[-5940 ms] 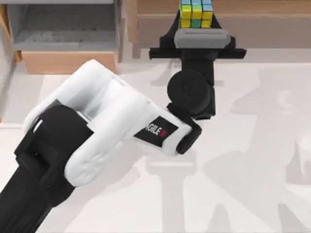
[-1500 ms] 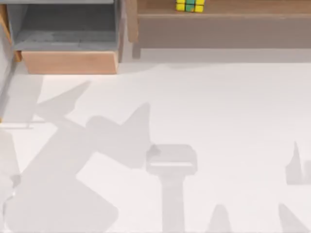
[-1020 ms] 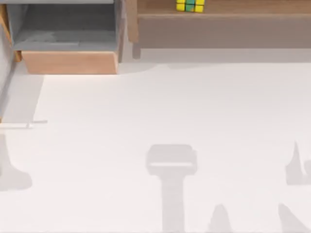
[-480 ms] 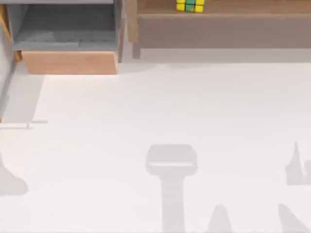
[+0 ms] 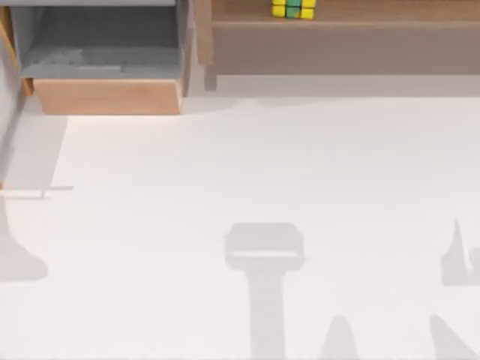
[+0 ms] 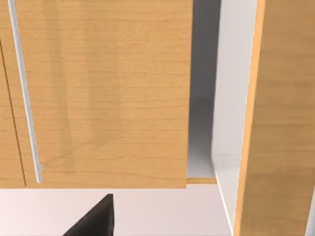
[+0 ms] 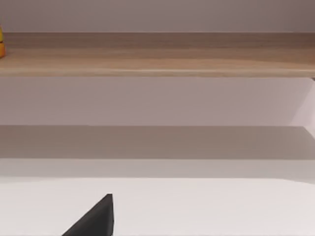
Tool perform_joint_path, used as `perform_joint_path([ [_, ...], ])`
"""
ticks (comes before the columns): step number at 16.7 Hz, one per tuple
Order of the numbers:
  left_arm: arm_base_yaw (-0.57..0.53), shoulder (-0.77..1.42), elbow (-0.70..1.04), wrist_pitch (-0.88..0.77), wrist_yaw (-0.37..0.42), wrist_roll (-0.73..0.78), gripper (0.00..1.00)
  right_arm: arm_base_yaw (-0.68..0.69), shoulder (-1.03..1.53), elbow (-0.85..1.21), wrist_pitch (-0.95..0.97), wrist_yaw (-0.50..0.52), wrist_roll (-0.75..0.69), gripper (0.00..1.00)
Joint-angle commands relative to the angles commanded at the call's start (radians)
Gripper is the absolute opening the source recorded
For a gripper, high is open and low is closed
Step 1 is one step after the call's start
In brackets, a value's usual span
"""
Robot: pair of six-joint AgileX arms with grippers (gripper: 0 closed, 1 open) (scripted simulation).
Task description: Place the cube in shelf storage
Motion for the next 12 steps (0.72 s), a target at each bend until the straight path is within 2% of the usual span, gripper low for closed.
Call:
perform_joint_path([
  [2, 0.000, 0.000, 0.000, 0.000, 0.000, 0.000, 1.00, 0.000, 0.000, 0.000, 0.000, 0.000, 0.000, 1.00],
  [12, 0.000, 0.000, 0.000, 0.000, 0.000, 0.000, 0.25, 0.000, 0.000, 0.000, 0.000, 0.000, 0.000, 1.00],
])
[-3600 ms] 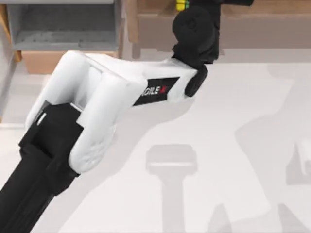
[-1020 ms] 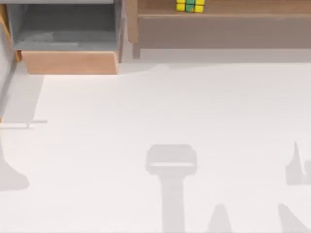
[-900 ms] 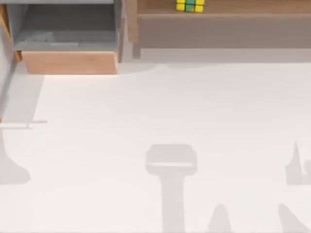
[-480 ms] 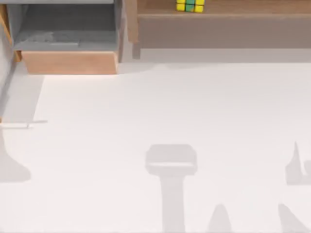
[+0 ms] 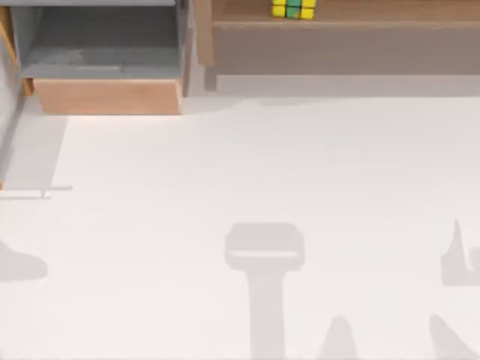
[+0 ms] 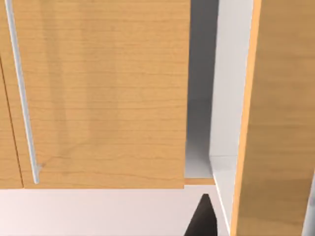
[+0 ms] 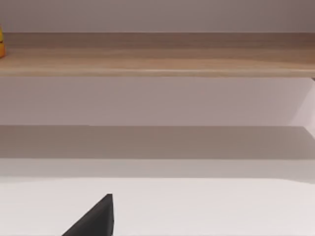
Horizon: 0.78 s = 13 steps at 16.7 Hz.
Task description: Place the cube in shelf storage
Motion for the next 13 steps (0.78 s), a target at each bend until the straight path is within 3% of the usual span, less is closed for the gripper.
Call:
perform_joint_path([
  [3, 0.000, 0.000, 0.000, 0.000, 0.000, 0.000, 0.02, 0.000, 0.000, 0.000, 0.000, 0.000, 0.000, 1.00],
  [4, 0.000, 0.000, 0.000, 0.000, 0.000, 0.000, 0.00, 0.000, 0.000, 0.000, 0.000, 0.000, 0.000, 1.00],
  [13, 0.000, 0.013, 0.002, -0.011, -0.002, -0.003, 0.00, 0.000, 0.000, 0.000, 0.000, 0.000, 0.000, 1.00],
])
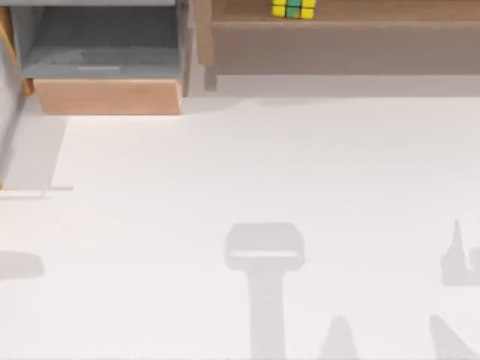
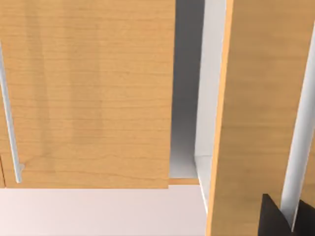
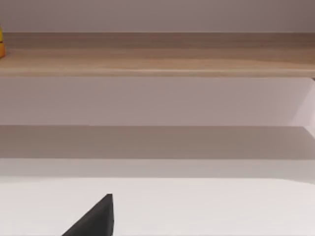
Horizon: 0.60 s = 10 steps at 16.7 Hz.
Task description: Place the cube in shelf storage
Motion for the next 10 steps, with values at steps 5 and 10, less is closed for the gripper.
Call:
perform_joint_path([
  [5, -0.079, 0.061, 0.153, -0.080, -0.078, -0.002, 0.00, 0.000, 0.000, 0.000, 0.000, 0.000, 0.000, 1.00],
  [10, -0.119, 0.089, 0.216, -0.121, -0.118, -0.006, 0.00, 0.000, 0.000, 0.000, 0.000, 0.000, 0.000, 1.00],
])
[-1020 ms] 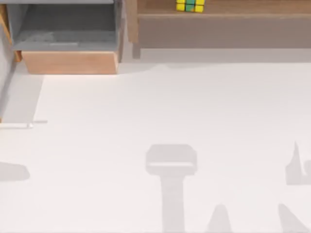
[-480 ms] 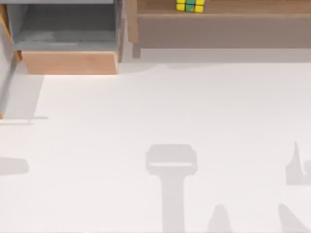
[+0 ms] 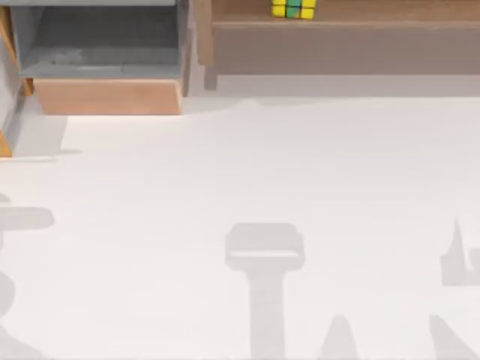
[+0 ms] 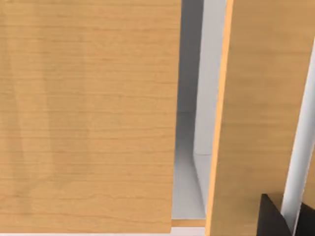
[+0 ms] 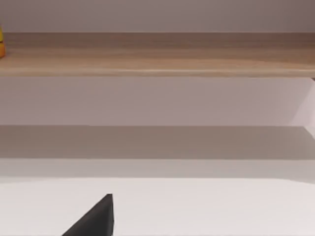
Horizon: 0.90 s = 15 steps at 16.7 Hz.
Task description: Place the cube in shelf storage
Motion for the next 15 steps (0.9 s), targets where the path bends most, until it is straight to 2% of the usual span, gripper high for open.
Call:
perform_joint_path([
  [4, -0.012, 0.024, 0.035, -0.026, -0.012, 0.000, 0.00, 0.000, 0.000, 0.000, 0.000, 0.000, 0.000, 1.00],
  [9, -0.073, 0.100, 0.221, -0.121, -0.076, -0.004, 0.00, 0.000, 0.000, 0.000, 0.000, 0.000, 0.000, 1.00],
  [15, -0.078, 0.110, 0.241, -0.139, -0.085, -0.006, 0.00, 0.000, 0.000, 0.000, 0.000, 0.000, 0.000, 1.00],
])
